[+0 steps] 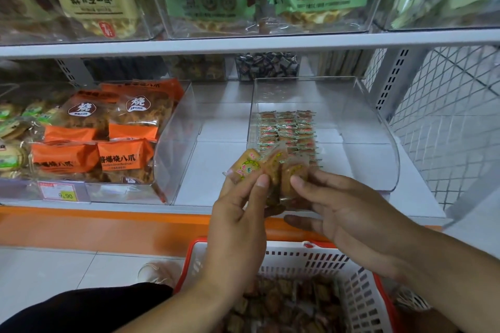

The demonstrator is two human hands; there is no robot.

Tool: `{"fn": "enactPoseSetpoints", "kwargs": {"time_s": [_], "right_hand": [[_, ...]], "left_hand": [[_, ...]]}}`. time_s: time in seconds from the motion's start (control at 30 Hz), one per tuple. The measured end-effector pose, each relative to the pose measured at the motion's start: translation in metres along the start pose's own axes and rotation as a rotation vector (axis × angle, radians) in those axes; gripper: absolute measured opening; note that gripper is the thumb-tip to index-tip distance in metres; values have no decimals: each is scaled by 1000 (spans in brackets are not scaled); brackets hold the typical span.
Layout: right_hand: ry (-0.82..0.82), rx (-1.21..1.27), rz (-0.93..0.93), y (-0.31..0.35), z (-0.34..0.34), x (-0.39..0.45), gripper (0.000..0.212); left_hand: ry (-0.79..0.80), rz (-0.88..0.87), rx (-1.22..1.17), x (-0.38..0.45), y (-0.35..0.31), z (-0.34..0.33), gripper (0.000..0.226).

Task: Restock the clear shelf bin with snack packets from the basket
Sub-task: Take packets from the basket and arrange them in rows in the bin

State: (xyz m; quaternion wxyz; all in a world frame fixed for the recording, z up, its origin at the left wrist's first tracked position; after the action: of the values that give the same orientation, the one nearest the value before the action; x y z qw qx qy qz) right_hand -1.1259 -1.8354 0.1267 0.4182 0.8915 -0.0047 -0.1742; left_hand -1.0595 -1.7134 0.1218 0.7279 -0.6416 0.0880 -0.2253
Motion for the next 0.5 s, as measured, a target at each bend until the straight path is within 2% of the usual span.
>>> {"fn": "enactPoseSetpoints", "kwargs": {"time_s": [0.1,0.2,0.27,0.3,0.37,0.4,0.43,0.5], "right_hand": [[39,-52,12,5,1,1,40],[37,-62,29,14,6,6,45],[24,-85,115,34,12,10,47],[-14,-212,216,52,19,11,45],[-153,-679,426,92,33,11,40],[-209,-885,467,106,39,12,40],[-239,-1040,449,113,46,16,39],[-254,-1272,291,107,60,29,36]], "left_hand": [[-32,-61,98,4,-7,1,26],[-67,-57,92,10,-7,4,20],[-93,-43,91,14,-4,11,20],[-101,-35,91,17,-3,13,21],[-109,-9,71,20,1,17,23],[-111,9,49,22,3,17,24],[-112,24,31,22,5,16,24],[-110,43,23,22,8,13,25]]}}
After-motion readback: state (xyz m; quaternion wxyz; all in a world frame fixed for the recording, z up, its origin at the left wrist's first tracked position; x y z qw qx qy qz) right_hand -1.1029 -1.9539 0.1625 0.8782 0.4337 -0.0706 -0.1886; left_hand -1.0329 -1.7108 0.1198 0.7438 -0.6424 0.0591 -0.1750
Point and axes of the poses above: each hand's wrist, its own x-axis towards the middle knuckle, its own z-axis out of the back of the hand, y = z × x, the point moved 7 cm from there along x, towards the middle knuckle, and after that the axes turned 12 degrees about x, right-handed, at the moved point
